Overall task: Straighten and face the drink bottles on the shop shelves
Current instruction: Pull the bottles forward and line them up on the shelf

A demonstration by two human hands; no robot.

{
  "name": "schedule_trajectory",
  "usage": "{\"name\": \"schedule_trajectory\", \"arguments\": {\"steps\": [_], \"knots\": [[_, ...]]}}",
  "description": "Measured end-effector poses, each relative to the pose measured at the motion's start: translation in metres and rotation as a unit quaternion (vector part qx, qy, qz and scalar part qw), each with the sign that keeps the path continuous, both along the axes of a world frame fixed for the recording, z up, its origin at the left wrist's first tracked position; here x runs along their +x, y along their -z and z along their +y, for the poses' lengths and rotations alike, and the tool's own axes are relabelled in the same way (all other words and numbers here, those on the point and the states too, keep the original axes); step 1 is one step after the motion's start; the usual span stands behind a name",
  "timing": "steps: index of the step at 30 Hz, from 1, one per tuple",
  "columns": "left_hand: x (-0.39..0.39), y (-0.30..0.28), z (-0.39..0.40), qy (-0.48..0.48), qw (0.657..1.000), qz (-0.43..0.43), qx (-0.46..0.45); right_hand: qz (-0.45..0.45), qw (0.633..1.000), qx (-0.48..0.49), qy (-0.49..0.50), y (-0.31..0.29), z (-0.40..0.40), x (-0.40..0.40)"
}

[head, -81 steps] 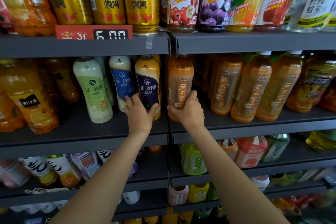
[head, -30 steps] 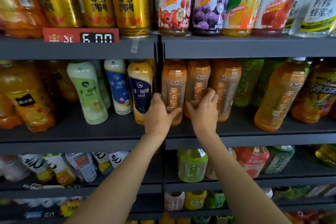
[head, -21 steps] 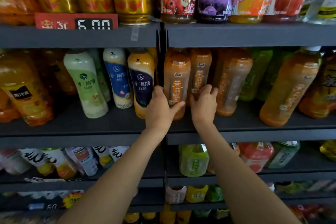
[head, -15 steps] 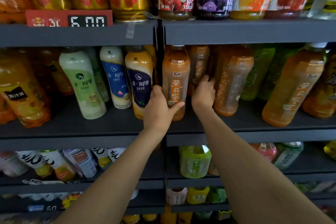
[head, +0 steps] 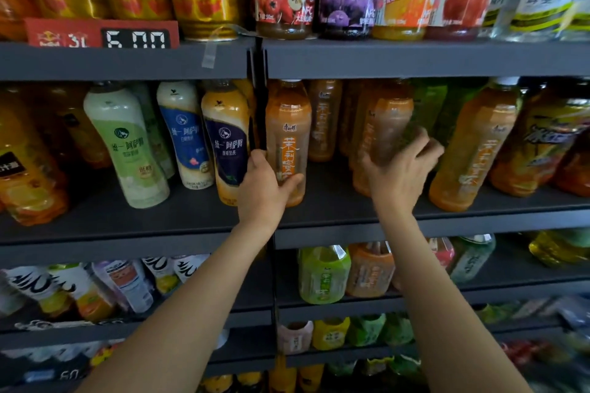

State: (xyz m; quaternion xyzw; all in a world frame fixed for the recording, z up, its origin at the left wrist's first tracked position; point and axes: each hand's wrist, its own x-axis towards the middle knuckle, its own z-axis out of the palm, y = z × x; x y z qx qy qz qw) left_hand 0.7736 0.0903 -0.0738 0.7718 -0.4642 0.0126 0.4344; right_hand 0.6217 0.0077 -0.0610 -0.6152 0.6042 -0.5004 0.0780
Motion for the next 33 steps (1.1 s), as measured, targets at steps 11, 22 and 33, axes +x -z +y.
{"name": "schedule_trajectory", "arguments": {"steps": [11, 22, 33], "knots": [[-0.001, -0.001, -0.001, 0.002, 1.000, 0.009, 0.010, 0.031, 0.967, 0.118, -0.224, 0.006, -0.007, 0.007], [-0.001, 0.000, -0.002, 0.001, 1.000, -0.003, 0.013, -0.001, 0.919, 0.220, -0.326, 0.000, -0.041, 0.034], [-0.003, 0.008, -0.003, 0.005, 0.999, 0.004, -0.032, -0.134, 0.989, 0.049, -0.048, -0.007, -0.042, 0.006]]}}
